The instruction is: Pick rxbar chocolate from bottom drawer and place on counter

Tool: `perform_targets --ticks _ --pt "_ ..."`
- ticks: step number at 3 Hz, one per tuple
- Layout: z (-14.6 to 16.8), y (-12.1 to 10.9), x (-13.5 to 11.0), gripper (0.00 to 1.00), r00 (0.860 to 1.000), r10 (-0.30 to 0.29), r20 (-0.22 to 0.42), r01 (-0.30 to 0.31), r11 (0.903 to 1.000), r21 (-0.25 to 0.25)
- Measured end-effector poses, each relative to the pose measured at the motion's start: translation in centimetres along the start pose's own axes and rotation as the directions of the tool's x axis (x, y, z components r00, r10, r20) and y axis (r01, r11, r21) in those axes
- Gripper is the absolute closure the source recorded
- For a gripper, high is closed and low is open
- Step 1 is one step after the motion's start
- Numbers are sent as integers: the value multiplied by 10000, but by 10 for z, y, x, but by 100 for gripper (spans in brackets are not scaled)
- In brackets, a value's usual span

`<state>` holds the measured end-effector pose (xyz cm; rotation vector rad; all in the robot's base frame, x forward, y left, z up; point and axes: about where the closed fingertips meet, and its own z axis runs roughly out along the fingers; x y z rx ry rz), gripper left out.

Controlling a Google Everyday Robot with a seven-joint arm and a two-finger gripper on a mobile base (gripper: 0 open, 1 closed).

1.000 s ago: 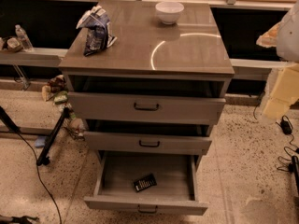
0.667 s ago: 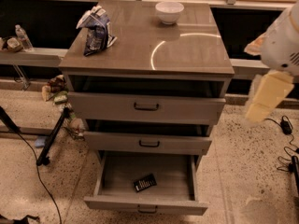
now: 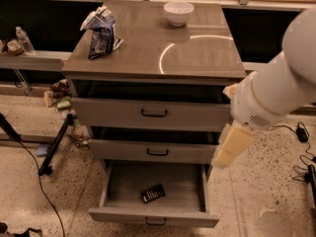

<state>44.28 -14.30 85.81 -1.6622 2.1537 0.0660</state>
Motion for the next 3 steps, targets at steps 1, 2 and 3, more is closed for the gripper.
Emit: perform_targets --ticks 1,2,3 --pt "69 26 -4 0 9995 -288 144 290 9995 -133" --pt "144 46 -20 0 9984 -539 174 543 9983 -228" --pt "151 32 -30 0 9980 -283 564 257 9985 474"
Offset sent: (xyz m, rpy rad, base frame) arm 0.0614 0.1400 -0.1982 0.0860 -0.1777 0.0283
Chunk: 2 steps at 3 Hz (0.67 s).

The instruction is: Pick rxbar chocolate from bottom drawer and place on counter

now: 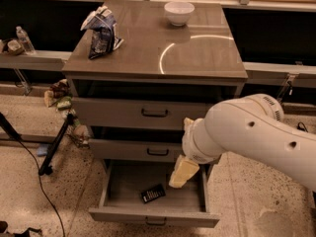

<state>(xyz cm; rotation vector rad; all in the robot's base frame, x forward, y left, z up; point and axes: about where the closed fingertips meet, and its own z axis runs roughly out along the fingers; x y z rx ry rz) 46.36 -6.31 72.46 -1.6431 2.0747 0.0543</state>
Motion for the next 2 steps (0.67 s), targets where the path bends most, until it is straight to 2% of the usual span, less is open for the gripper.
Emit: perform_targets --ticks 1,2 --pt "3 0 0 0 10000 -13 69 13 10000 -10" --pt "46 4 3 0 9961 -48 884 57 9999 -94"
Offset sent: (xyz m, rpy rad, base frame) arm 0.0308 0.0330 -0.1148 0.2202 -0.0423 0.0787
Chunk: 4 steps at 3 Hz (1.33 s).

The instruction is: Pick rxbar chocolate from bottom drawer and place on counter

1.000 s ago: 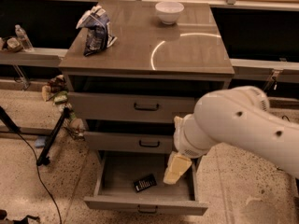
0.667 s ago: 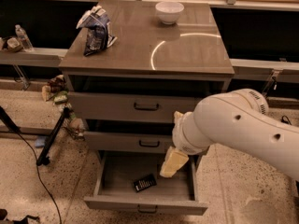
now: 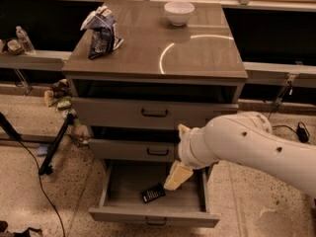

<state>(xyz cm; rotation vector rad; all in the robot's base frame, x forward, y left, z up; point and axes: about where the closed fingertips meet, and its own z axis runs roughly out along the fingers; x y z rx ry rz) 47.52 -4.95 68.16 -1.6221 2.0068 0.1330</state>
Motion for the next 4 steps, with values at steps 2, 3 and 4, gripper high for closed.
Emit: perform_targets --ticks 2,3,4 --pt "125 -7 42 0 9898 -671 1259 723 9967 -376" --pt "190 8 79 0 9835 -1017 1498 1212 9845 -1271" --pt "190 11 78 0 9842 -950 1496 1151 9846 -1314"
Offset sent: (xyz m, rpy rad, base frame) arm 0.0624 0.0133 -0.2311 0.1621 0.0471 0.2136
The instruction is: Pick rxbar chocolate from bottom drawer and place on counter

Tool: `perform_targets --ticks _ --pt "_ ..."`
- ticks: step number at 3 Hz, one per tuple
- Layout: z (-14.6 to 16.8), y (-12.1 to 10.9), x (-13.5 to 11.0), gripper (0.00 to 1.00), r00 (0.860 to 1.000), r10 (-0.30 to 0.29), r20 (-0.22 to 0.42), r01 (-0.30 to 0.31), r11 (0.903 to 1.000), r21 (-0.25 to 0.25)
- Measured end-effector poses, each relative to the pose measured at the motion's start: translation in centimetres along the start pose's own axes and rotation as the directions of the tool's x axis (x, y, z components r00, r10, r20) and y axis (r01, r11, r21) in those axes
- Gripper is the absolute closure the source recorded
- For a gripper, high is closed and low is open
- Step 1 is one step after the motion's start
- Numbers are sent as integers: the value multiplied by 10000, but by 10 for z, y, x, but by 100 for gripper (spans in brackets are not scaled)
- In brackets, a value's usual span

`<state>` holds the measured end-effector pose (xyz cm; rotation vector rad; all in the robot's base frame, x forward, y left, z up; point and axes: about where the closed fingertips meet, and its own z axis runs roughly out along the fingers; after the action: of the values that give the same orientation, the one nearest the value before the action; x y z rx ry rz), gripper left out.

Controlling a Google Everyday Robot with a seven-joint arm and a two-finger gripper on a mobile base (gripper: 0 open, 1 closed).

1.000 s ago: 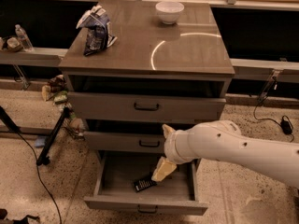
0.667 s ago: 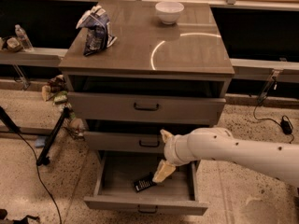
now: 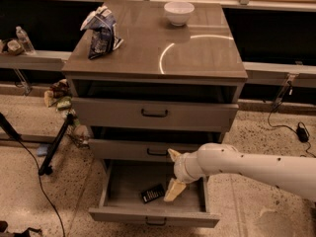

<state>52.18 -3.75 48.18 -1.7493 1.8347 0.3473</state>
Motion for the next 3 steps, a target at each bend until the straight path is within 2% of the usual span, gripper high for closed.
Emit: perform_targets --ticks 1,2,3 --pt "6 1 -2 0 9999 42 132 -42 10000 -8" --pt "28 -14 14 0 9992 2 410 -7 9999 114" --pt "83 -22 49 0 9956 310 888 -294 9994 -195"
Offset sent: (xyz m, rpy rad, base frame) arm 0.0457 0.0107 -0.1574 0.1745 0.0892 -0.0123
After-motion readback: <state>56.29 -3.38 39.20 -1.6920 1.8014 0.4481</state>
